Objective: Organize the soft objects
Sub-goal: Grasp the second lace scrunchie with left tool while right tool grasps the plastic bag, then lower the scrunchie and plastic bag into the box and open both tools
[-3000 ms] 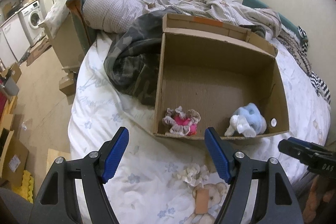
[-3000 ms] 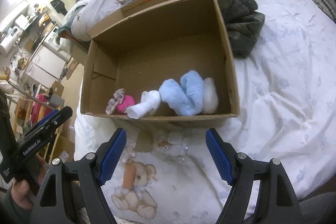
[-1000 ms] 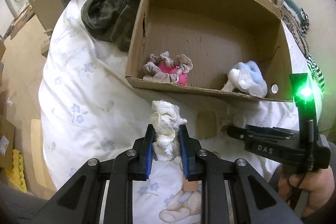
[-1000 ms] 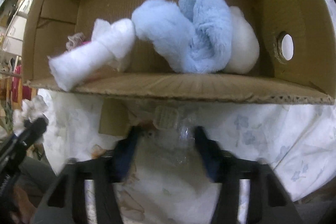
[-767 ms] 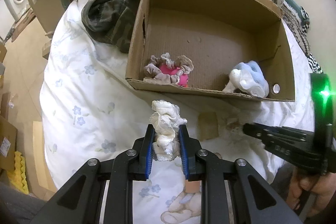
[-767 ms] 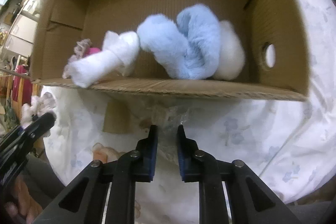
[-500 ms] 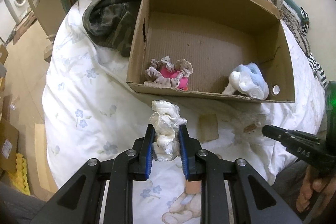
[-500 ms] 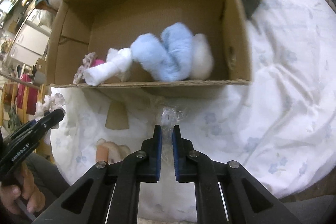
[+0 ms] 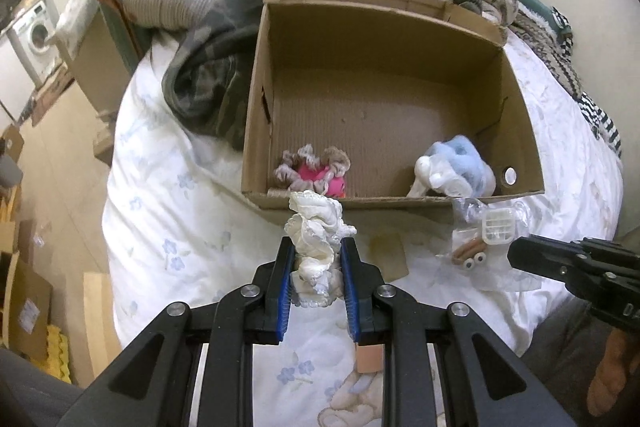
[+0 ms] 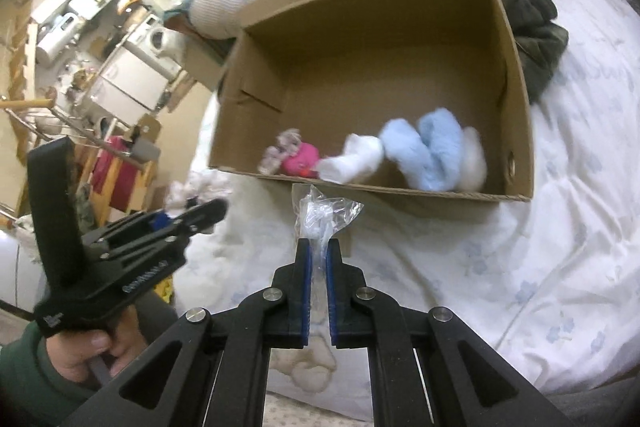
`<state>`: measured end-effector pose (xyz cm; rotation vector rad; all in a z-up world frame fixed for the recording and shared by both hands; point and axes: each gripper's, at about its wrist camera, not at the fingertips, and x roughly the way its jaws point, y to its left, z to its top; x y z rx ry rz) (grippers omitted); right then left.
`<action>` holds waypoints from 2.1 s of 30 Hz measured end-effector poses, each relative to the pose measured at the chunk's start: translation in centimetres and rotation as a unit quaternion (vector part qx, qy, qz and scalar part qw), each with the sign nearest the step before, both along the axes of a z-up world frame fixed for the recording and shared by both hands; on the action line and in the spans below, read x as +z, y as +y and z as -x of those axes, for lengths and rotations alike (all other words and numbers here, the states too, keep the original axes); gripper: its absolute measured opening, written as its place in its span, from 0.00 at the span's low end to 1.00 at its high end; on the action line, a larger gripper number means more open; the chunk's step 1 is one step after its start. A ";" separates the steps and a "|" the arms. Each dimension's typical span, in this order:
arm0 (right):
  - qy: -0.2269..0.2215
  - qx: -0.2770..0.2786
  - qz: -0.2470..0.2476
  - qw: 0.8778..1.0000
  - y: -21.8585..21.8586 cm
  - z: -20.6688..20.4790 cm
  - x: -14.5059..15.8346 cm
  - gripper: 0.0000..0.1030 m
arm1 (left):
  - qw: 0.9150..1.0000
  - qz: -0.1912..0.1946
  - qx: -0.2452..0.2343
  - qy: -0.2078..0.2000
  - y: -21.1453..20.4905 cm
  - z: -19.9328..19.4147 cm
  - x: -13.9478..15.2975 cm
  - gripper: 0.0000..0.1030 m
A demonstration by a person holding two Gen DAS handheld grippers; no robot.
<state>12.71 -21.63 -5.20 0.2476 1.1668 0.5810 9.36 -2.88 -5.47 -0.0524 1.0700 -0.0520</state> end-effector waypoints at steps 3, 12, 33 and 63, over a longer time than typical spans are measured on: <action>-0.012 -0.001 -0.019 1.000 -0.3 0.4 1.2 0.08 | 1.000 0.000 0.003 -0.018 0.1 0.3 1.1 0.19; -0.070 -0.029 -0.071 0.995 -2.6 0.1 5.3 0.08 | 0.997 -0.001 0.002 -0.082 0.9 -0.2 6.2 0.19; -0.078 -0.100 -0.036 0.991 -4.0 -4.2 2.9 0.08 | 0.994 -0.003 -0.014 -0.109 1.1 -5.6 3.1 0.20; -0.042 -0.121 0.006 0.992 -3.8 -5.9 0.5 0.09 | 0.997 0.028 -0.018 -0.072 0.5 -7.4 0.9 0.28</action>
